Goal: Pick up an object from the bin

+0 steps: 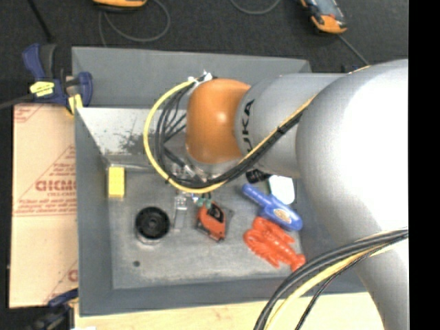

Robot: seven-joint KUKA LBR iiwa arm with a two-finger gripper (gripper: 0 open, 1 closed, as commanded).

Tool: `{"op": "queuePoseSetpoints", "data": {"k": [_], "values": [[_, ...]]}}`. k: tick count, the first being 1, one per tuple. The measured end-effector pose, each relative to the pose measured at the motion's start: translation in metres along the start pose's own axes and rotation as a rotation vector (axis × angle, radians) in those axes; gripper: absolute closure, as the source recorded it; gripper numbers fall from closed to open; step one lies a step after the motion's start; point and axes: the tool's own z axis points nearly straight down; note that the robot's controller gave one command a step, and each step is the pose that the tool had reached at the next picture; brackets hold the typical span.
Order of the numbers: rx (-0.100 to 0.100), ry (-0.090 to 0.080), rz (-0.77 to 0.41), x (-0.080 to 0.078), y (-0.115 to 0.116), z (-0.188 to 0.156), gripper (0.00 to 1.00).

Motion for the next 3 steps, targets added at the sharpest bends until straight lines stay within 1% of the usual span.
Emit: {"op": "queuePoseSetpoints", "data": {"k": [1,2,3], "values": [[-0.008,-0.020,-0.083,-0.014,0.035,0.002,0.00],[-0.004,-0.008,-0.059,0.048,0.016,0.020,0.00],[0.001,0.002,-0.123,0.067,0.036,0.025,0.00]]}}
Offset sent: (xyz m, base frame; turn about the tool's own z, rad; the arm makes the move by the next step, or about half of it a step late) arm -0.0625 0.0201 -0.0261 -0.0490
